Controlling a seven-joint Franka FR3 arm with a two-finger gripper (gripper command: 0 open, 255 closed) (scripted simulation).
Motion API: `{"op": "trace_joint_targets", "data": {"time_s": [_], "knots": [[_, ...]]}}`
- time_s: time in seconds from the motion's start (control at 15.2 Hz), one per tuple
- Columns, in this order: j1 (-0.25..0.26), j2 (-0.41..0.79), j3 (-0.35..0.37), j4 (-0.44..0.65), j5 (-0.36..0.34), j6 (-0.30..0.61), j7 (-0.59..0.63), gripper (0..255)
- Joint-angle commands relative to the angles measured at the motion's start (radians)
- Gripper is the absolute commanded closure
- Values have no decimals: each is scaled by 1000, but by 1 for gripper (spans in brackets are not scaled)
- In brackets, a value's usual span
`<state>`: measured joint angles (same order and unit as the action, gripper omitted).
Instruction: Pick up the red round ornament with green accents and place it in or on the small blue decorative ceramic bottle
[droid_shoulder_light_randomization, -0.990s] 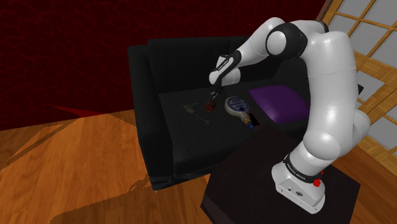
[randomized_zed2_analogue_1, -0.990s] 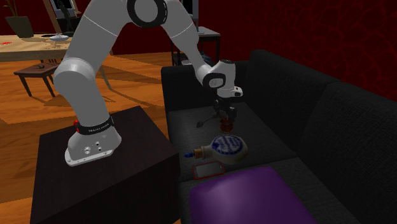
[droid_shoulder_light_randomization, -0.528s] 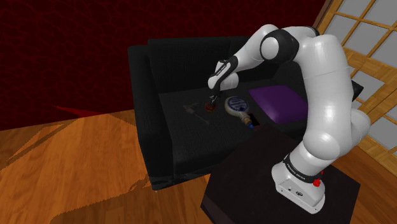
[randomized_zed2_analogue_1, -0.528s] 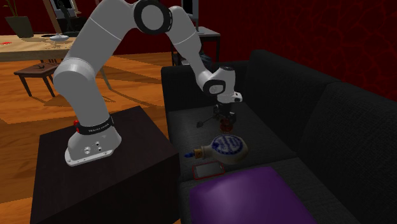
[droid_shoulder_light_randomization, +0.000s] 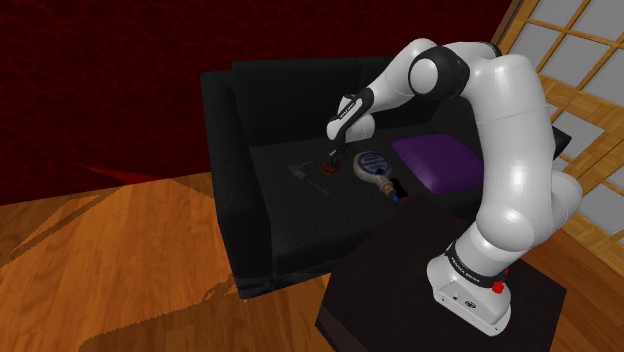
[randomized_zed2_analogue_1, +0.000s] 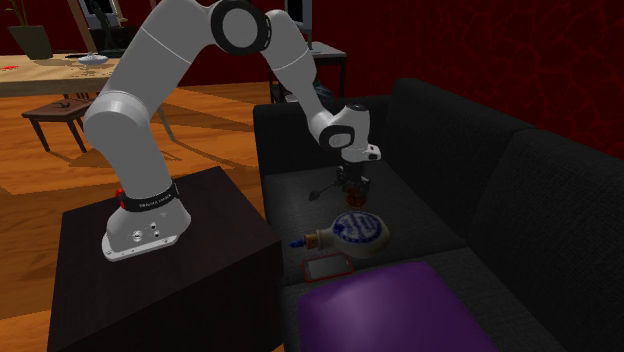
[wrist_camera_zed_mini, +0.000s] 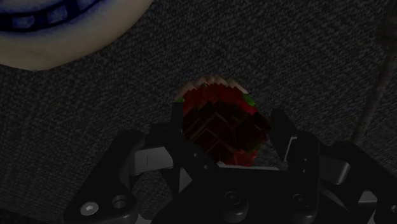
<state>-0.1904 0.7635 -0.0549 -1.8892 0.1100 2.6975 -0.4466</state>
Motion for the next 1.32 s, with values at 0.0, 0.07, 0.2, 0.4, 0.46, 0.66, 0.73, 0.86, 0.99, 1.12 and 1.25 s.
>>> {"op": "trace_joint_targets", "data": {"time_s": [0.0,0.07,0.2,0.4,0.46,0.66,0.73,0.86,0.99,1.12,1.25], "knots": [[0,2,-1,-1,0,0,0,255],[0,1,-1,-2,0,0,0,255],[0,0,-1,-3,0,0,0,255],[0,1,-1,-1,0,0,1,255],[-1,2,-1,-1,0,0,0,255],[2,-35,-4,-16,-3,-22,2,255],[3,-47,-5,-21,-4,-29,3,255],[5,-71,-8,-29,-6,-45,4,255],[7,-95,-11,-37,-8,-61,6,255],[9,-118,-13,-44,-10,-77,8,255],[11,-141,-16,-50,-12,-94,10,255]]}}
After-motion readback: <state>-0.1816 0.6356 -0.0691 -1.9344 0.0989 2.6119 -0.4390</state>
